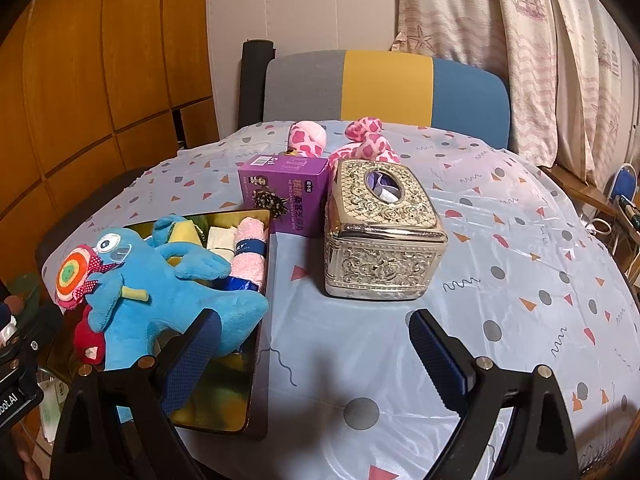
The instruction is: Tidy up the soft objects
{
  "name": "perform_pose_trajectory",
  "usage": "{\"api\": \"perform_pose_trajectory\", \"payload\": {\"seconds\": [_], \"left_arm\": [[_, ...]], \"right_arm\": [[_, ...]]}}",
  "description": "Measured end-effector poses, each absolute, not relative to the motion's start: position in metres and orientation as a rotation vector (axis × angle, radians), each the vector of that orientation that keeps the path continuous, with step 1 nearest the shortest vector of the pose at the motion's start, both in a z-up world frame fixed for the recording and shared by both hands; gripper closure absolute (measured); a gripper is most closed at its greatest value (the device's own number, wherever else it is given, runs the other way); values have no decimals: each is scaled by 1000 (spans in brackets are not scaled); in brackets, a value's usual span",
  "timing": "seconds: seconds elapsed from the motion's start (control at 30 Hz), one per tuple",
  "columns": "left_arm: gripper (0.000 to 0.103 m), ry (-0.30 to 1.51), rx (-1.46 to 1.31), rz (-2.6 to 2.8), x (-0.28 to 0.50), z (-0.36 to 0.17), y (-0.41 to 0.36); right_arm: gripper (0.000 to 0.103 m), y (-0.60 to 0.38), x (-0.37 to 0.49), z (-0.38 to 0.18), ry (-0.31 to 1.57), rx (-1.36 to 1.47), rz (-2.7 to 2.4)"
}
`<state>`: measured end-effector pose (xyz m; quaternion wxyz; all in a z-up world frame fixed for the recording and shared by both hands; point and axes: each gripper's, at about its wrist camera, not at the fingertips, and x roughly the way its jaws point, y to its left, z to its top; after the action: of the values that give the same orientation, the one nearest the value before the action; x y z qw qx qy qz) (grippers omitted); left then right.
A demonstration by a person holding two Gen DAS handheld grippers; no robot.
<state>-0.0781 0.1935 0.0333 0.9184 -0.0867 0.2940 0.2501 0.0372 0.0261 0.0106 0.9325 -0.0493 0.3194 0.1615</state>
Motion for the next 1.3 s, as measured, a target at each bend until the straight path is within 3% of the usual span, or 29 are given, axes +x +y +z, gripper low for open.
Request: {"api": "perform_pose_trajectory", "payload": {"seconds": [1.3], "left_arm": [[0, 622, -159, 497, -76, 30, 187]], "right_arm": [[6, 20, 37, 11, 653, -86, 312]]}}
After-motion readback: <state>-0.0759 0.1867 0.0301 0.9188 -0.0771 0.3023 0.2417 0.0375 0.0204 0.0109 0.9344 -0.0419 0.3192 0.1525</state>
